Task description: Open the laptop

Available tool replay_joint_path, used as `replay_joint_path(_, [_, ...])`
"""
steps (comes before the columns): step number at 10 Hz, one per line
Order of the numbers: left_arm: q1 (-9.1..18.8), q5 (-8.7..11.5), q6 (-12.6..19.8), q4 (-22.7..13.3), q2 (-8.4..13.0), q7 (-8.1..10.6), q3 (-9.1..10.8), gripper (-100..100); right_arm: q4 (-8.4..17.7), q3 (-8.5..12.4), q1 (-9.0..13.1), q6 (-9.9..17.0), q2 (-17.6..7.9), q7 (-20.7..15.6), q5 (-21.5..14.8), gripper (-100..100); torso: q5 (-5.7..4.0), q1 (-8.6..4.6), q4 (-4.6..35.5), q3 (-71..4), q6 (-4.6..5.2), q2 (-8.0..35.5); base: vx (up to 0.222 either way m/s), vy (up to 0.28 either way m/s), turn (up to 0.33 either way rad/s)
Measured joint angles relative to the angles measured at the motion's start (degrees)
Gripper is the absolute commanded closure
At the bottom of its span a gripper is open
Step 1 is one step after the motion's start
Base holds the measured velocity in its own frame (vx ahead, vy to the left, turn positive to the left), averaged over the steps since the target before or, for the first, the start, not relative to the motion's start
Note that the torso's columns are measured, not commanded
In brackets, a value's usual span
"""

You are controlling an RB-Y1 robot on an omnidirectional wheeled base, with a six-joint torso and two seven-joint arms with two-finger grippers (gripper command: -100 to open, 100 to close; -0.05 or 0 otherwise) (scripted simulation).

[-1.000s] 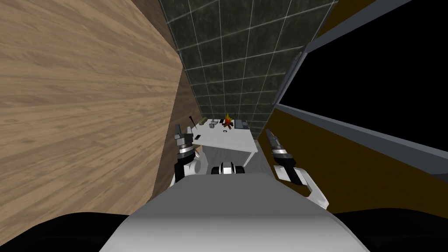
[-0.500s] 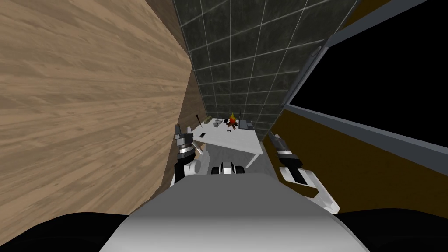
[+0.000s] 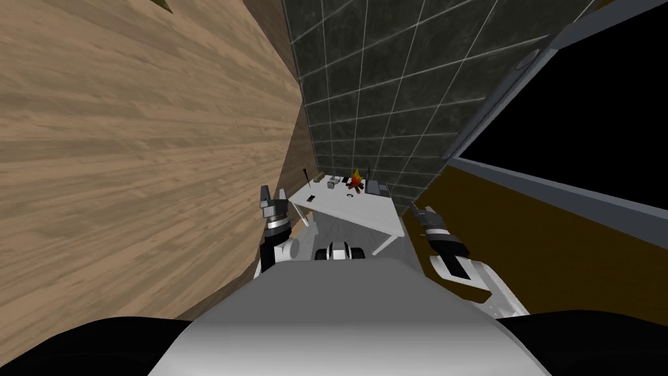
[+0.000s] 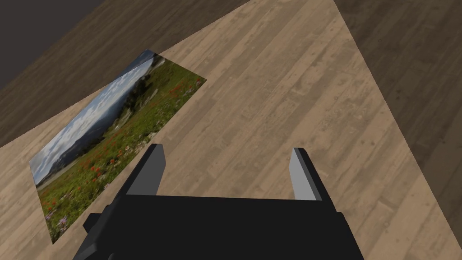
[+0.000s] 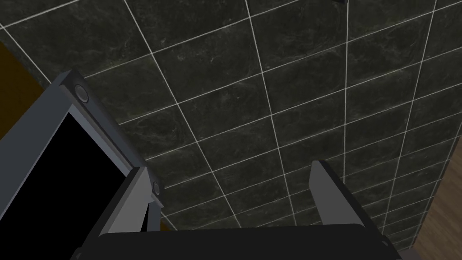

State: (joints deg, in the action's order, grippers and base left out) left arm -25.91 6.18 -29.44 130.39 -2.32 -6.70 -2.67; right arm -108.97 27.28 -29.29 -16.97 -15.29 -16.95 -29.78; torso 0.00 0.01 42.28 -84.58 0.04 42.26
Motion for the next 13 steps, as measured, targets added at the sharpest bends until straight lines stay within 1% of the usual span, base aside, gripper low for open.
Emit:
replay_joint_path(1, [0.01, 0.00, 0.00, 0.00, 0.00, 0.00, -0.01, 0, 1.22, 1.29, 0.00, 0.80, -0.59, -0.85, -1.50, -100, 0.00, 0.01, 0.00, 0.00, -0.06, 0.00, 0.016, 0.067, 0.397])
replay_joint_path(2, [0.01, 0.00, 0.00, 0.00, 0.00, 0.00, -0.01, 0, 2.60, 2.59, 0.11, 1.96, -0.66, -2.46, -3.33, -100, 0.01, 0.05, 0.00, -0.01, -0.06, -0.01, 0.016, 0.047, 0.105])
replay_joint_path(3, [0.00, 0.00, 0.00, 0.00, 0.00, 0.00, 0.00, 0, 3.49, 3.13, 0.53, 2.88, -1.03, -3.46, -4.51, -100, 0.00, -0.04, 0.00, 0.01, 0.02, 0.02, 0.024, 0.052, 0.234])
replay_joint_path(4, [0.00, 0.00, 0.00, 0.00, 0.00, 0.00, 0.00, 0, 4.91, 4.53, 0.36, 3.47, -1.70, -4.36, -5.82, -100, -0.01, -0.03, 0.01, 0.01, -0.05, 0.01, 0.021, 0.072, 0.440])
replay_joint_path(5, [0.01, 0.00, 0.00, 0.00, 0.00, 0.00, -0.01, 0, 6.28, 5.99, 0.13, 4.16, -1.53, -6.09, -7.65, -100, 0.01, 0.06, 0.01, 0.01, -0.07, 0.02, 0.025, 0.048, 0.109])
replay_joint_path(6, [-0.01, 0.00, 0.00, 0.00, 0.00, 0.00, 0.00, 0, 6.48, 6.50, -0.17, 5.27, -2.38, -6.70, -8.42, -100, 0.01, -0.04, 0.01, 0.01, 0.03, 0.03, 0.043, 0.055, 0.202])
replay_joint_path(7, [0.00, 0.00, 0.00, 0.00, 0.00, 0.00, 0.00, 0, 8.07, 7.63, 0.09, 6.12, -3.07, -7.63, -9.65, -100, -0.02, -0.02, 0.00, -0.01, -0.06, -0.03, 0.064, 0.081, 0.406])
replay_joint_path(8, [0.00, 0.00, 0.00, 0.00, 0.00, 0.00, -0.01, 0, 9.20, 8.74, -0.27, 7.70, -4.22, -8.81, -11.13, -100, 0.02, 0.07, -0.02, -0.05, -0.08, -0.08, 0.092, 0.104, 0.395])
replay_joint_path(9, [0.00, 0.00, 0.00, 0.00, 0.00, 0.00, -0.01, 0, 9.33, 9.88, -1.57, 9.60, -5.12, -9.81, -12.53, -100, 0.04, 0.14, -0.03, -0.07, -0.03, -0.11, 0.065, 0.059, 0.143])
replay_joint_path(10, [-0.01, 0.00, 0.00, 0.00, 0.00, 0.00, 0.00, 0, 10.83, 10.72, -0.94, 9.93, -5.02, -11.05, -13.46, -100, -0.01, -0.06, 0.00, 0.01, 0.01, 0.03, 0.054, 0.037, 0.302])
replay_joint_path(11, [0.00, 0.00, 0.00, 0.00, 0.00, 0.00, 0.00, 0, 12.84, 12.08, -0.31, 9.70, -4.77, -12.86, -14.77, -100, -0.05, -0.14, 0.03, 0.06, -0.07, 0.09, 0.076, 0.053, 0.445])
replay_joint_path(12, [0.00, 0.00, 0.00, 0.00, 0.00, 0.00, 0.00, 0, 15.27, 13.45, 0.07, 10.24, -5.83, -14.57, -16.07, -100, -0.02, -0.05, 0.01, 0.02, -0.06, 0.02, 0.060, 0.038, 0.118])
replay_joint_path(13, [-0.01, 0.00, 0.00, 0.00, 0.00, 0.00, 0.01, 0, 15.78, 13.64, -0.07, 11.32, -6.57, -15.24, -16.64, -100, 0.00, -0.03, 0.02, 0.03, 0.04, 0.07, 0.053, 0.049, 0.213])
